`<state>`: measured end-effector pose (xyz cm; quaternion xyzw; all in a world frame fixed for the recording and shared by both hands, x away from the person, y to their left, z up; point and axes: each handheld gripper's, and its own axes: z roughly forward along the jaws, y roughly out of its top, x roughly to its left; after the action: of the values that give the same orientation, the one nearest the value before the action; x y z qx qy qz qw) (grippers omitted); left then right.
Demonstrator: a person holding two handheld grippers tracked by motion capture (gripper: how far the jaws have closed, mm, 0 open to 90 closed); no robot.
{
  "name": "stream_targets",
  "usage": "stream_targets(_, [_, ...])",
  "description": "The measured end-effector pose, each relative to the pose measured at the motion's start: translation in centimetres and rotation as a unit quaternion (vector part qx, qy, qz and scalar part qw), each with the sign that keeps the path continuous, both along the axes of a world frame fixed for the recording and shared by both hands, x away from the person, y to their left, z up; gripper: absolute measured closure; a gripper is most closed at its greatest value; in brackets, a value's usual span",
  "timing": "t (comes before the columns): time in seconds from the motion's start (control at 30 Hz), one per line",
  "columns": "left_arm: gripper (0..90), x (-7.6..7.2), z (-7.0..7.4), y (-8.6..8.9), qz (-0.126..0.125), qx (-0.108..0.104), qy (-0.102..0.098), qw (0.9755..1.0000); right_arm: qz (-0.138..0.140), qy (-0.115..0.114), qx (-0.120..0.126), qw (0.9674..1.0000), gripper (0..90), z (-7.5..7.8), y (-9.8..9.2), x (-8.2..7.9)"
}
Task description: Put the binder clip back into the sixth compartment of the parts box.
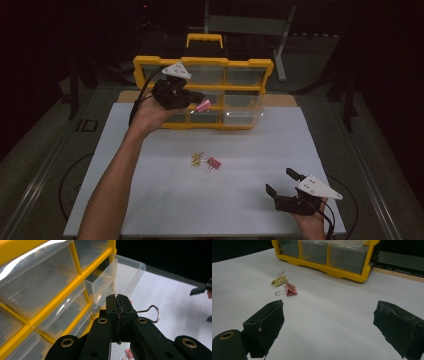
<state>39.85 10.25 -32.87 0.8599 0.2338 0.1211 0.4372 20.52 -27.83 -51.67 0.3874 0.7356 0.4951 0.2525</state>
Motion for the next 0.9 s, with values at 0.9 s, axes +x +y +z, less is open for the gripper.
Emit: stream_targets(0.9, [89.1,3.1,0.4,-5.0,0.021,-0.003,0.002,0.9998,-0.002,-0.001,0.013,0.9999,8.7,0.0,-0.1,0.0])
